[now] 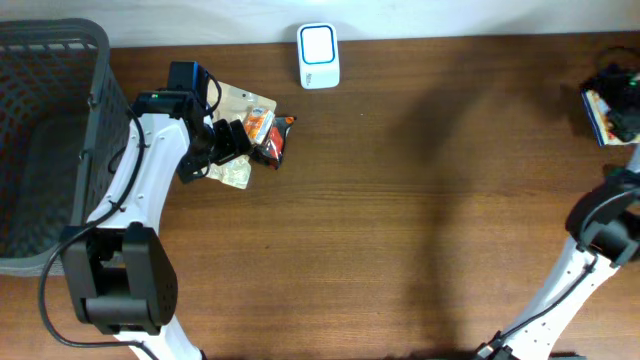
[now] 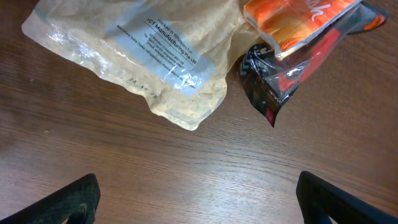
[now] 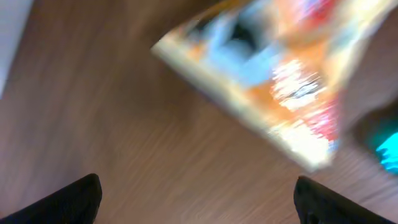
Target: Scan the item barcode
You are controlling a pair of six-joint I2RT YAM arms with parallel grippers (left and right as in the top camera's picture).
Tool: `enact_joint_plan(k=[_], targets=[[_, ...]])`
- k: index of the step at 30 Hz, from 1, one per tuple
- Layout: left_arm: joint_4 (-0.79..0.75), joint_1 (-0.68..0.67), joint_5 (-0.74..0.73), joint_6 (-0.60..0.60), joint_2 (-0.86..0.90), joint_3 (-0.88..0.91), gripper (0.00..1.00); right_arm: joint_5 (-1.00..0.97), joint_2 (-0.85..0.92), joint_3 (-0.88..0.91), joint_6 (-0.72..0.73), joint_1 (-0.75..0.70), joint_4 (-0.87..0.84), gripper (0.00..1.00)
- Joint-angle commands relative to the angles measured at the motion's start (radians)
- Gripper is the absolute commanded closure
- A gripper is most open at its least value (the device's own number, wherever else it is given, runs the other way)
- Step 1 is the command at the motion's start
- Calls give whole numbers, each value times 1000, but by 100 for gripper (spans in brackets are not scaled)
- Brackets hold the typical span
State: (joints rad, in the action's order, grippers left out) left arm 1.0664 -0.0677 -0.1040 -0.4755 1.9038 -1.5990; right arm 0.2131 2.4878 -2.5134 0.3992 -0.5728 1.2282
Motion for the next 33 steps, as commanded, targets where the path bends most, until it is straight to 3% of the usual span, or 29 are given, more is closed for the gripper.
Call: enact_joint_plan(k=[1, 10, 13, 21, 28, 33], targets=[[1, 5, -4, -8, -2, -5, 1, 95, -137, -10, -25, 60, 46, 2], [1, 5, -4, -8, -2, -5, 1, 84, -433, -10, -26, 129, 333, 2], [1, 5, -4, -8, -2, -5, 1, -2, -495, -10, -26, 127, 468, 2], [1, 5, -4, -8, -2, -5, 1, -16, -639, 132, -51, 129, 471, 2], [2, 5, -6, -9, -2, -5, 1, -34, -790, 416, -51, 129, 429, 2], [16, 4, -131, -5, -2, -5, 1, -34, -786, 441, -51, 127, 436, 2]])
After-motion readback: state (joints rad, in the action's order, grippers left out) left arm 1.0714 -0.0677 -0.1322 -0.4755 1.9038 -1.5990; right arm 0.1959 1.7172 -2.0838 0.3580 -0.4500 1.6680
